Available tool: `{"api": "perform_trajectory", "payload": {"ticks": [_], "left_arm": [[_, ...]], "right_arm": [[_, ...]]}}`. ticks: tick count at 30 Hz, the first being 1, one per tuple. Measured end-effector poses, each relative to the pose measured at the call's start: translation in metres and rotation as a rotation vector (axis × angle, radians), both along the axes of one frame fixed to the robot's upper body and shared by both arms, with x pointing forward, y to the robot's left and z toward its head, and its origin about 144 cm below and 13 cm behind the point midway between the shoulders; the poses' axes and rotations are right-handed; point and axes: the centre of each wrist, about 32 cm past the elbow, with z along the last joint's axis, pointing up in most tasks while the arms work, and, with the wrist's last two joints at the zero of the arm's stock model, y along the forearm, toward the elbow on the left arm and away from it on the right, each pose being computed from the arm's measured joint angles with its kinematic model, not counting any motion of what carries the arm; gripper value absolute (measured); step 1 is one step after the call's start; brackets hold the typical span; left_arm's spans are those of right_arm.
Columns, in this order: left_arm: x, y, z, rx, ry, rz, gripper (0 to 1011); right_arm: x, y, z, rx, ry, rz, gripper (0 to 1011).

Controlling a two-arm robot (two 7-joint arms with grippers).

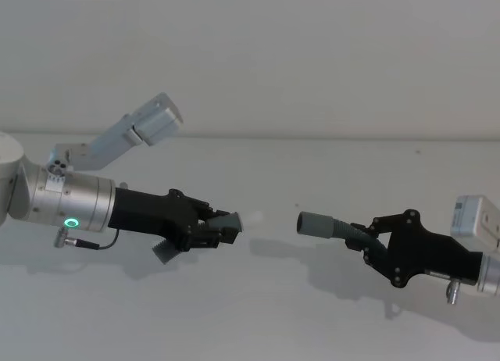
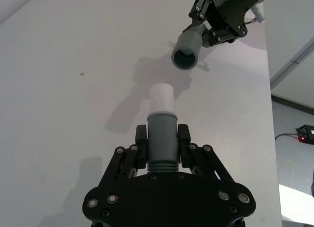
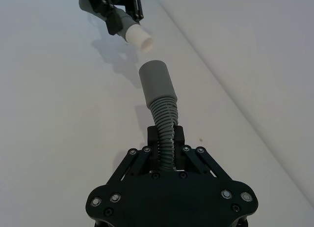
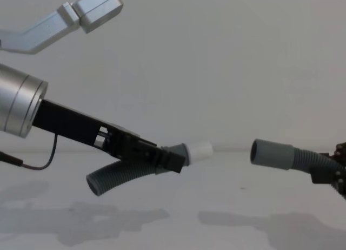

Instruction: Use both hands to pick up one end of the pipe from the table, align the ends, and insert them.

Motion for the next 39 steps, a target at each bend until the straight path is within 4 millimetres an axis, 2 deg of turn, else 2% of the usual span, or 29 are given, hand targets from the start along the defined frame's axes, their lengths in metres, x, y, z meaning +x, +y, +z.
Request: {"api": "perform_trajectory", "payload": {"ticks": [17, 39], "left_arm": [[0.014, -0.008, 0.003, 0.01, 0.005, -0.038, 356], [0.021, -0.016, 0.002, 0.004, 0.016, -0.075, 356]], "right_arm": [[0.004, 0.008, 0.0, -0.016, -0.009, 0.02, 151], [0.007, 0.014, 0.001, -0.027, -0.006, 0.019, 151]]}}
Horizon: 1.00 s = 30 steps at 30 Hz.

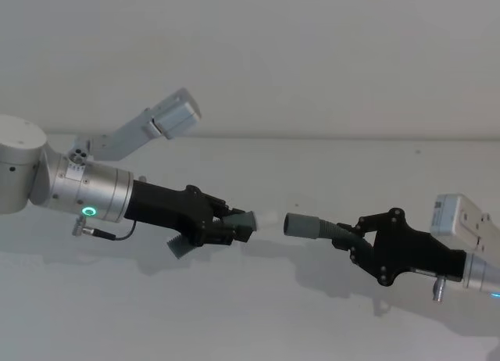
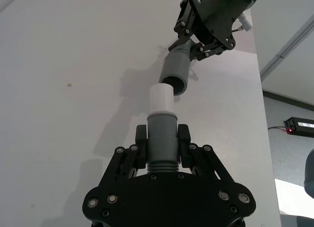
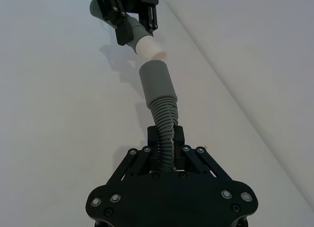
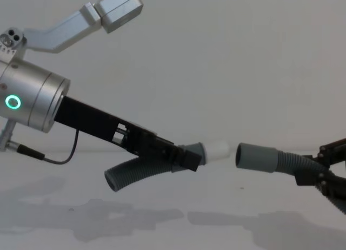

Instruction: Use both hands to pick up one end of the pipe from the table, align the ends, and insert them.

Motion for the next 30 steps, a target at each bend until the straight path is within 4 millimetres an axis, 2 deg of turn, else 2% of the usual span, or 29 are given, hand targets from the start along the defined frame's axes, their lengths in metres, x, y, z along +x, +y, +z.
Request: {"api": "perform_trajectory", "payload": {"ticks": [30], "left_arm": [[0.0041, -0.0047, 0.0002, 0.003, 0.022, -0.019, 356]], "right_arm": [[0.0037, 0.0001, 0.0, -0.001, 0.01, -0.005, 144]]}}
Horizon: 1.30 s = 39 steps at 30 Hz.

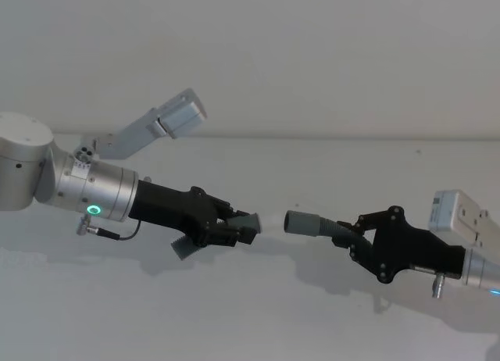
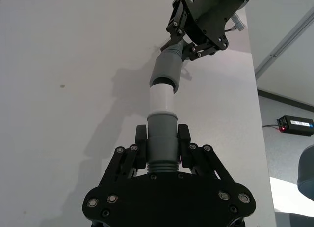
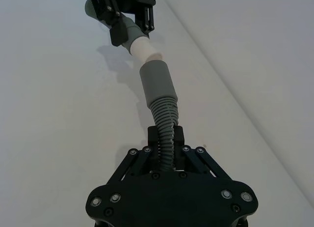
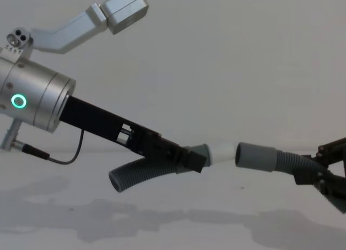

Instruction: Use both hands to pick up one end of the pipe from the table, align the ends, and insert them.

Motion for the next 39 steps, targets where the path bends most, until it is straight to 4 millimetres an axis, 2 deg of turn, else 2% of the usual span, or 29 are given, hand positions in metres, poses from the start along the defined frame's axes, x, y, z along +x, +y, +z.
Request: {"api": "perform_trajectory", "payload": {"ticks": [39], "left_arm": [[0.0084, -0.0087, -0.0038, -0.006, 0.032, -0.028, 356]], "right_arm": [[0.0032, 0.0003, -0.0003, 0.012, 0.005, 0.021, 144]]}}
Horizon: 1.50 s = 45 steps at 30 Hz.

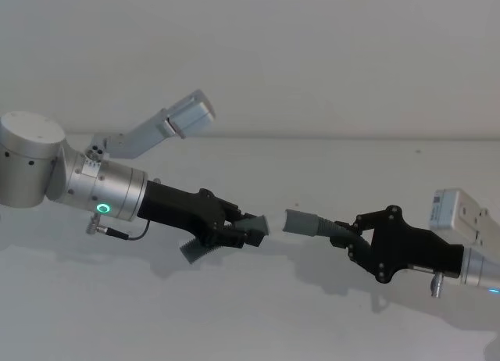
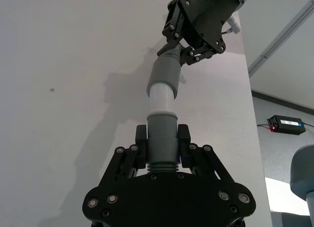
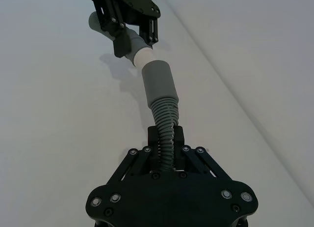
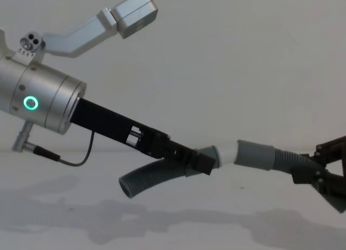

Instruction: Use both hands to pick up one end of the pipe from the table, align the ends, and insert them.

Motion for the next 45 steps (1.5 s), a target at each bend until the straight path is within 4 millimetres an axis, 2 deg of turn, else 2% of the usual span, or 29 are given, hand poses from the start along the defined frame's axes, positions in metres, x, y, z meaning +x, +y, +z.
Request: {"api": "perform_trajectory", "payload": {"ticks": [45], "left_arm": [[0.0004, 0.0007, -0.0008, 0.012, 0.012, 0.013, 356]], "right_arm": [[0.0024, -0.0017, 0.0012, -0.006, -0.006, 0.01, 144]]}}
